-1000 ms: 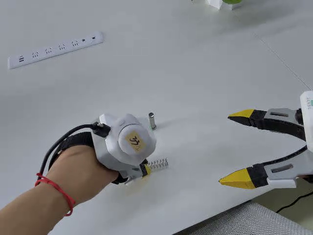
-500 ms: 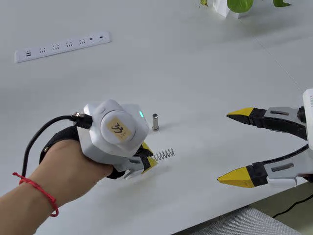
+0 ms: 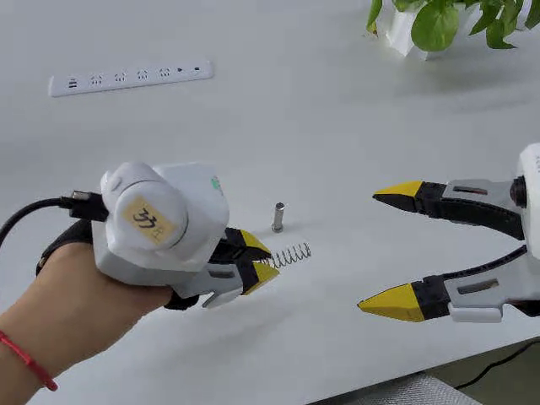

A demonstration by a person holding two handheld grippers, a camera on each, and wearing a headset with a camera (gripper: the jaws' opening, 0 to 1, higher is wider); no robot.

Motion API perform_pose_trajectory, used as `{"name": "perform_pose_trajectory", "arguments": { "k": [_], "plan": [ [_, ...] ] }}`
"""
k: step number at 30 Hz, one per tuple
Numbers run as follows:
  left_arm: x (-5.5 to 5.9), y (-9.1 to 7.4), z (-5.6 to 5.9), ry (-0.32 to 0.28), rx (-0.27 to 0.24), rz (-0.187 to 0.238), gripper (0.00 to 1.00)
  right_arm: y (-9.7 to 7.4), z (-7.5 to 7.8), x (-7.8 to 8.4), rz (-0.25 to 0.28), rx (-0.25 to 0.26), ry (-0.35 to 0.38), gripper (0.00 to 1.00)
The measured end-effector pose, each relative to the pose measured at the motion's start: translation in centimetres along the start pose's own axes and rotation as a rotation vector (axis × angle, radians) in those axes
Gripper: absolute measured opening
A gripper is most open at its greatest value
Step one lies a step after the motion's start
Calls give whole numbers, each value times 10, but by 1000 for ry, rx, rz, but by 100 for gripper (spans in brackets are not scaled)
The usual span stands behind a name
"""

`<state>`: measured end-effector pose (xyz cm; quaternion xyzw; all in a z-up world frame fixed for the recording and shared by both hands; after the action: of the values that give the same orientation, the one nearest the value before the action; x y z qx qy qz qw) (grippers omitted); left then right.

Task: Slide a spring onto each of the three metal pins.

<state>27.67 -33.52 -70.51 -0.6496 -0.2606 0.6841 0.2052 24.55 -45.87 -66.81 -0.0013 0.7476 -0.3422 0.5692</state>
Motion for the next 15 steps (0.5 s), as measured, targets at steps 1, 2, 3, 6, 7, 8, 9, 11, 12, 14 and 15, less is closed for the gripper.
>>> {"name": "perform_pose_trajectory", "arguments": {
  "k": [1, 2, 3, 6, 7, 8, 9, 11, 12, 14, 15],
  "plan": [
    [-2, -3, 1, 4, 3, 18, 6, 1, -1, -4, 3, -7, -7, 69],
    [-2, -7, 2, -12, -1, 33, 6, 3, -4, -9, 6, -17, -10, 67],
    [-2, -9, 2, -17, -3, 43, 6, 4, -5, -13, 8, -26, -9, 66],
    [-6, -18, 5, -19, -2, 95, 6, 10, -11, -26, 15, -54, -23, 59],
    [-8, -21, 6, -24, -1, 115, 6, 12, -12, -29, 11, -68, -28, 57],
    [-8, -23, 6, -23, 0, 127, 6, 13, -13, -32, 9, -76, -32, 55],
    [-9, -26, 8, -23, 0, 141, 6, 16, -15, -37, 12, -89, -45, 54],
    [-11, -30, 9, -28, -1, 162, 6, 19, -19, -43, 9, -108, -54, 50],
    [-12, -32, 9, -28, -3, 172, 6, 22, -19, -46, 3, -121, -67, 49],
    [-13, -36, 9, -30, -5, 191, 6, 24, -19, -49, -7, -137, -81, 45],
    [-13, -38, 9, -36, -4, 201, 6, 27, -21, -52, -19, -152, -90, 43]
  ]
}}
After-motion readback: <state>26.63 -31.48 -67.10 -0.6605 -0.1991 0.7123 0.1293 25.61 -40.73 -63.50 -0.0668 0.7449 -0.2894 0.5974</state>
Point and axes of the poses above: the centre of the closed fingertips' face, and the gripper's own axes: y roughly forward along the fingers, z roughly to its right, x roughly out of its underside, the point moved 4 cm from there along -y, roughly backward along the fingers, and after that the axes turned 4 degrees about y, right-handed, at the moved point
